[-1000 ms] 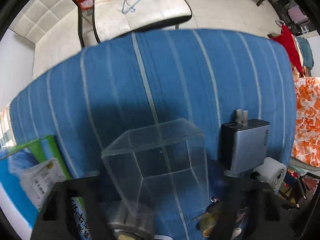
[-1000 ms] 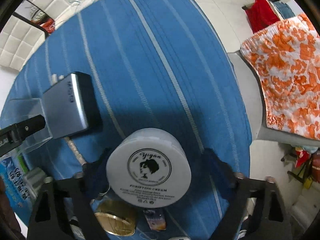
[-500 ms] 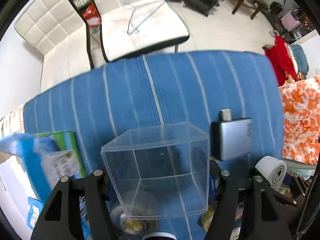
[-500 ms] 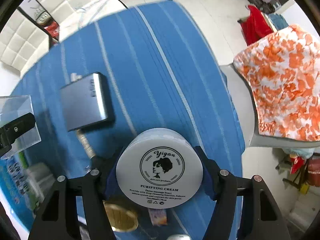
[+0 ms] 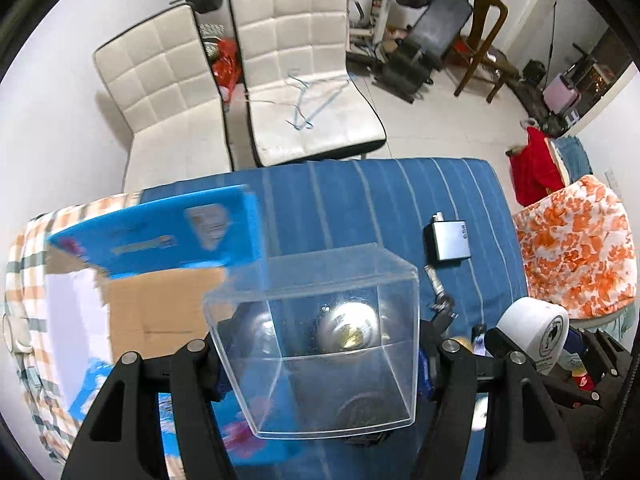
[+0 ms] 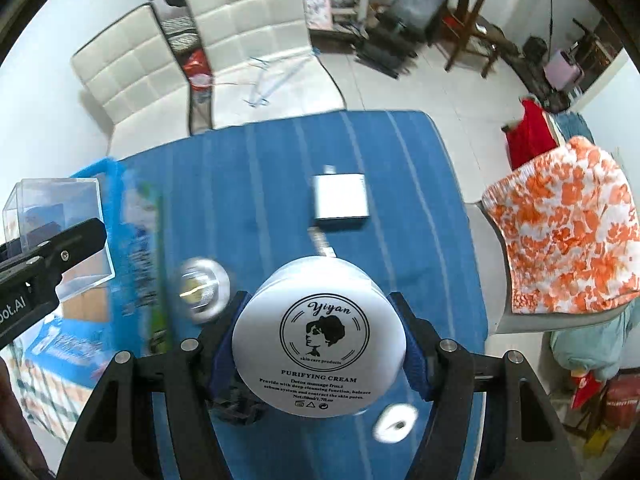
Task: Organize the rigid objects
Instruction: 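Carry the cube and cream jar into the blue box and release both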
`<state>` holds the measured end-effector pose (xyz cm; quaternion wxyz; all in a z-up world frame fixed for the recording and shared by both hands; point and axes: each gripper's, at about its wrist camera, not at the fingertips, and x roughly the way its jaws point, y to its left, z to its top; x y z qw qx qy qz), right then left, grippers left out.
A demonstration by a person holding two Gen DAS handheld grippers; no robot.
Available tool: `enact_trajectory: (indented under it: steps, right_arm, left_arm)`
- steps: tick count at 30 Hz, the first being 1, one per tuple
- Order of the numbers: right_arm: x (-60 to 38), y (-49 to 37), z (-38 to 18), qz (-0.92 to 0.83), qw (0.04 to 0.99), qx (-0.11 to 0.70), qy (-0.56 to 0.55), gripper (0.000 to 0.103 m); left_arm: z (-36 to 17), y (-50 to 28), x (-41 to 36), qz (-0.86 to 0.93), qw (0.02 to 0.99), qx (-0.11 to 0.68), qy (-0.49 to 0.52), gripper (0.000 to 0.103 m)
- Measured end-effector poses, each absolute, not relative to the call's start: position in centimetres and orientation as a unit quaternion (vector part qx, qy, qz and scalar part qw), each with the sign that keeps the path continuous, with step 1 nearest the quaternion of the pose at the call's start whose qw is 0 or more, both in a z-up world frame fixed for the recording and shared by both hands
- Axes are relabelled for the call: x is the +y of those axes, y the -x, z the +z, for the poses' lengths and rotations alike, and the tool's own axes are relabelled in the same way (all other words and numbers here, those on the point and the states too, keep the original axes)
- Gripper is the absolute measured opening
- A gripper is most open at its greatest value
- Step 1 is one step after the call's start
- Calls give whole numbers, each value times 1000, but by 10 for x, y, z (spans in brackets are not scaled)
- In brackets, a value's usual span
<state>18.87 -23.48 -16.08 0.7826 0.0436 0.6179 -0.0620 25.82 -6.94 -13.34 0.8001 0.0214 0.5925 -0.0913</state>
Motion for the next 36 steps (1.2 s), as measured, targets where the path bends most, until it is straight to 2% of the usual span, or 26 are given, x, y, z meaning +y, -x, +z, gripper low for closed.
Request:
enact_trajectory:
  steps: [7, 13, 21, 30, 36]
  right_arm:
    - [-141, -184, -127, -26, 797, 603, -25, 70]
    - [-70, -202, -126, 9, 797, 603, -23, 70]
    - [-9, -245, -180, 53, 771, 634, -13, 70]
    - [25, -289, -240, 71, 749, 659, 5, 70]
    - [39, -309, -272, 83, 735, 672, 19, 70]
  left_arm:
    - [-105, -247, 1, -70, 820, 567, -14, 64]
    - [-111, -248, 59, -53, 819, 571, 7, 64]
    - [-178, -280, 120, -75, 760, 643, 65, 64]
    - [-261, -320, 136, -85, 705, 698, 95, 64]
    - [-280, -335, 134, -99, 689, 711, 100, 64]
